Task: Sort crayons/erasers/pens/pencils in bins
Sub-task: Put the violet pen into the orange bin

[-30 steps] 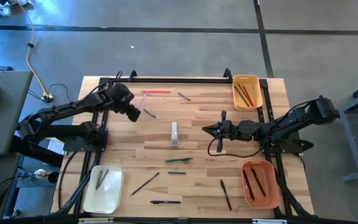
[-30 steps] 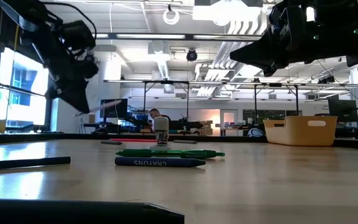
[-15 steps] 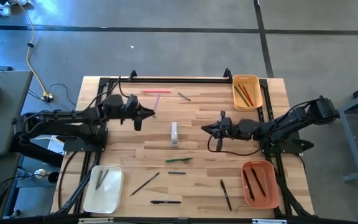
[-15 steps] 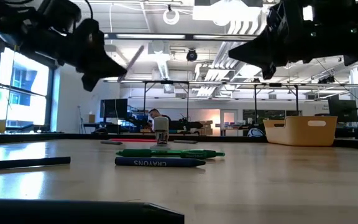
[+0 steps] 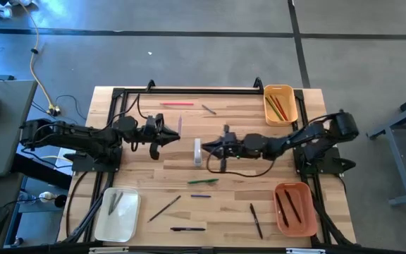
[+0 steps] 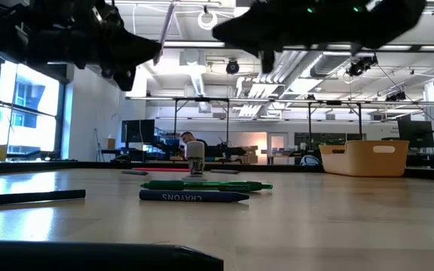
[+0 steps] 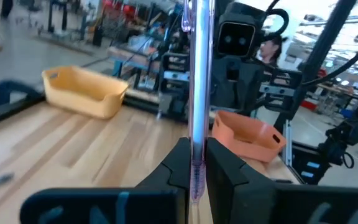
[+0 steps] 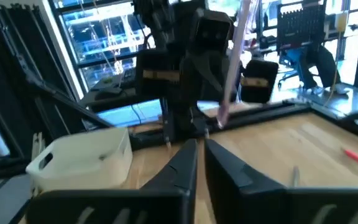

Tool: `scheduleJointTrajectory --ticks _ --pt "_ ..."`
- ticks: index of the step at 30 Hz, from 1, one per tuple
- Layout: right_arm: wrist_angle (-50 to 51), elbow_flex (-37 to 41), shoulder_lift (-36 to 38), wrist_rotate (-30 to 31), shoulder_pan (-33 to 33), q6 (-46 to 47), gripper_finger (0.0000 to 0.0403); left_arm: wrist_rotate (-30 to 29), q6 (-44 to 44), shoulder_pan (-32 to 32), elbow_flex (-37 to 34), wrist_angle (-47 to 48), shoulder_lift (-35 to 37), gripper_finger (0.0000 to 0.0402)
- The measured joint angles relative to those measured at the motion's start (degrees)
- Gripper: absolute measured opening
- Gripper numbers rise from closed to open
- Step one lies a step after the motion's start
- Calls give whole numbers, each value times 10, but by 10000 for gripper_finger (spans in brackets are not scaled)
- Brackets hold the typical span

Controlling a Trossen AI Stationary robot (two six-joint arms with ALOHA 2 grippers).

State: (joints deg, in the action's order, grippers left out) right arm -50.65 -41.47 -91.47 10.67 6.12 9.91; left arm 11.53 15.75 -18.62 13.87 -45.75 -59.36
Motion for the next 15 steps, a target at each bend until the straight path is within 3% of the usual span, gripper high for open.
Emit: scheduleJointTrajectory --ticks 9,15 --pt "184 -169 -19 63 -14 -10 119 -2 -34 12 0 -18 -4 11" --pt "219 -236 -35 55 -22 1 181 -2 -40 30 0 -20 -4 11"
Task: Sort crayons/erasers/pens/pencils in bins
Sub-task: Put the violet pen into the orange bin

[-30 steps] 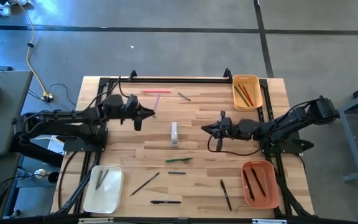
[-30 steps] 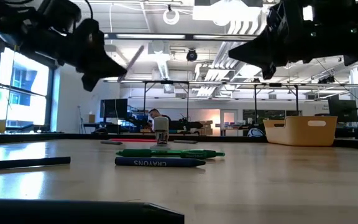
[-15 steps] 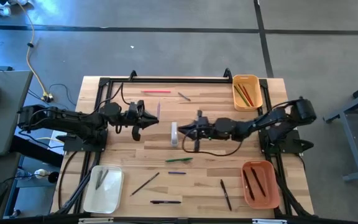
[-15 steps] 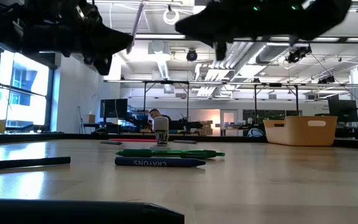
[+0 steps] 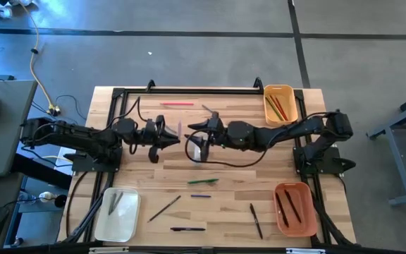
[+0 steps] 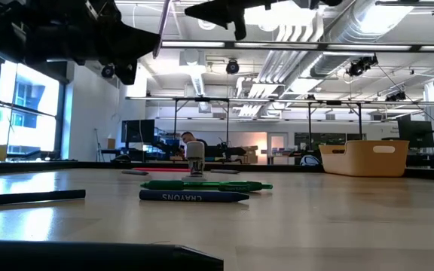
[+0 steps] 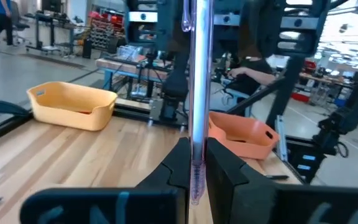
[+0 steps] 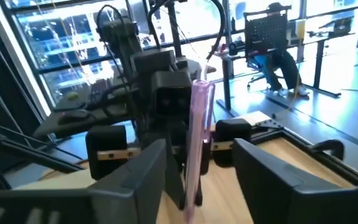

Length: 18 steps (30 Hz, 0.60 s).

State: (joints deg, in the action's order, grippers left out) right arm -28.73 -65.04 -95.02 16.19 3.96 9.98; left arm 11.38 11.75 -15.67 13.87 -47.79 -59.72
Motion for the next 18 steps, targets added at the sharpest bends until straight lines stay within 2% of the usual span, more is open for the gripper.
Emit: scheduleJointTrajectory --ticks 6,12,18 --pt "-3 -26 -29 -3 -2 5 209 0 -10 18 0 -4 0 11" --pt "-61 -28 -54 -3 -2 4 213 0 -10 28 0 -5 0 11" --pt "-67 -28 -56 -4 -2 -11 213 0 -10 30 0 -7 0 11"
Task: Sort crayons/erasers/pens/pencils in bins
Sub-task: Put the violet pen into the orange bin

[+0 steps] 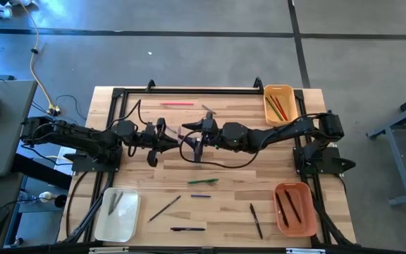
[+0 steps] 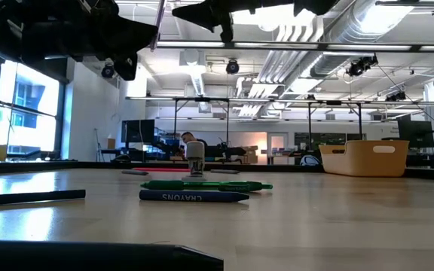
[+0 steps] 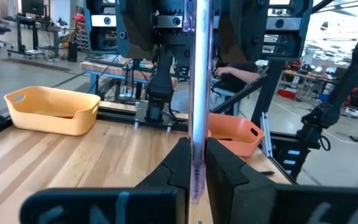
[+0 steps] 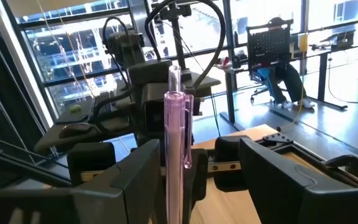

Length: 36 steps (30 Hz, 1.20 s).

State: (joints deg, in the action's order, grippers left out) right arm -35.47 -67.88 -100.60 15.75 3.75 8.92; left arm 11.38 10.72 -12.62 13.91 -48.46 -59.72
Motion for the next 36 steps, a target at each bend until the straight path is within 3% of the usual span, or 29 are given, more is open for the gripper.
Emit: scheduleJointTrajectory --ticks 15,28,36 --pt "-8 0 0 -24 -5 0 211 0 2 0 0 -11 0 11" --pt "-8 0 0 -25 -5 -14 117 1 10 0 7 -13 -9 11" --pt "-7 0 0 -28 -7 0 122 -1 13 11 23 -16 -22 11"
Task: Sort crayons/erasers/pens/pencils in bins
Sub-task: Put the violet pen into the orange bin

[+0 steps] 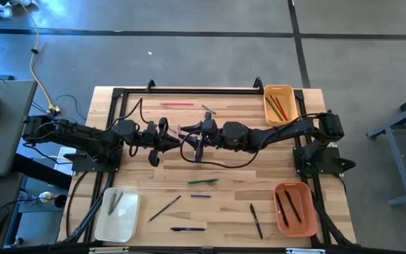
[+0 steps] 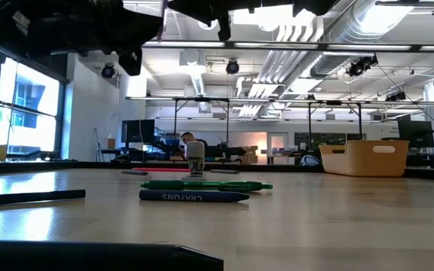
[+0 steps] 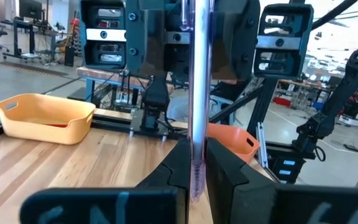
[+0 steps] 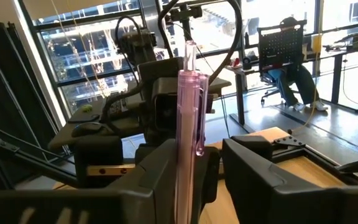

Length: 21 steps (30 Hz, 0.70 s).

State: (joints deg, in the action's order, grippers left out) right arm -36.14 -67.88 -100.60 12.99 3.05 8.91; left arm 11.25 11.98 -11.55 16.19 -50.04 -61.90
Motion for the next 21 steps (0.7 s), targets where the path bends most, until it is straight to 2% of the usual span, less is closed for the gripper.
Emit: scheduleJointTrajectory --ticks 6,15,21 --pt "2 0 0 1 0 -4 118 -2 -1 1 3 -1 -13 11" --pt "2 0 0 -4 0 -14 15 -4 -1 0 3 0 -13 16" --pt "3 0 1 -3 0 -18 22 -24 13 1 3 1 -13 54"
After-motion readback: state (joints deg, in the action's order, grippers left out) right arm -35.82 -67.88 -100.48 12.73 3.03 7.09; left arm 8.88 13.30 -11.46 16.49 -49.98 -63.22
